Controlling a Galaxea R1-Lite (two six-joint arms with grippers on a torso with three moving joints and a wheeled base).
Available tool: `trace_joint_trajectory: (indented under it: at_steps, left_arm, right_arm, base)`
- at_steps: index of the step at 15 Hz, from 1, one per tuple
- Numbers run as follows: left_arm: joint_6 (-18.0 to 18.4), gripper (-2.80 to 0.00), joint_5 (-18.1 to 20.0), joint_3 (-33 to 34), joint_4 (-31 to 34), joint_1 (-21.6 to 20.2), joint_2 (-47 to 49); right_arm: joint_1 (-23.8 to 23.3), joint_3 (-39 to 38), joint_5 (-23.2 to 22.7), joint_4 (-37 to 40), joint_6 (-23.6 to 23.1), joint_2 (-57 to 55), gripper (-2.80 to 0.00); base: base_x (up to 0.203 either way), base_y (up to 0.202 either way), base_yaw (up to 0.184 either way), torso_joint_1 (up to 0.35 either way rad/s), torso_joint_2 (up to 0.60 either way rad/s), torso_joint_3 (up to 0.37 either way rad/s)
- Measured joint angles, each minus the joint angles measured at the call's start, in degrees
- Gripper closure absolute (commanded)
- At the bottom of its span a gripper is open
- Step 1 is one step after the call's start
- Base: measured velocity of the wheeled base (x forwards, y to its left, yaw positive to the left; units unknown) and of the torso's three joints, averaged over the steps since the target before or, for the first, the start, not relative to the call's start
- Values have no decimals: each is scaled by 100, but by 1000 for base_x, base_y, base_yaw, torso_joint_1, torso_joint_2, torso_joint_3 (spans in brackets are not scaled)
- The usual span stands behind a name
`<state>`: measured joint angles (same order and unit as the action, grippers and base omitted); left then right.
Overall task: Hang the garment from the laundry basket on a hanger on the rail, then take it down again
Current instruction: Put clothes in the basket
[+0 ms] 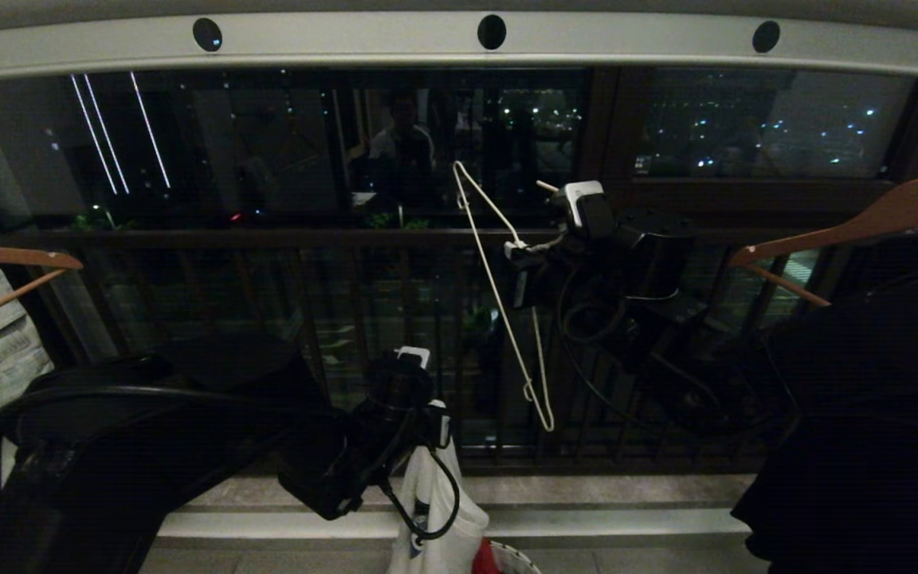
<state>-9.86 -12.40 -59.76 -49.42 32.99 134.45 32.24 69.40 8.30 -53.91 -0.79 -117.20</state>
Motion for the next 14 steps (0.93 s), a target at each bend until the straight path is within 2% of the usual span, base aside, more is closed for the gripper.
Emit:
trace_joint_trajectory:
  at_steps: [4, 10, 11, 14]
  left_arm:
    - [11, 0, -224, -143, -6, 171, 320]
    - [28, 0, -236, -138, 3, 339, 455]
    - [33, -280, -239, -138, 3, 361, 467]
    - [86, -280, -245, -127, -2, 350, 469]
  right_arm:
    - [-6, 0, 8, -2, -84, 26, 0]
    - [-9, -6, 15, 0, -97, 39, 0]
    - [-11, -11, 16, 0, -95, 39, 0]
    - [-6, -16, 16, 1, -104, 37, 0]
  base:
    - [0, 0, 0, 0, 0, 0]
    - [0, 0, 0, 0, 0, 0]
    - [0, 0, 0, 0, 0, 0]
    - [0, 0, 0, 0, 0, 0]
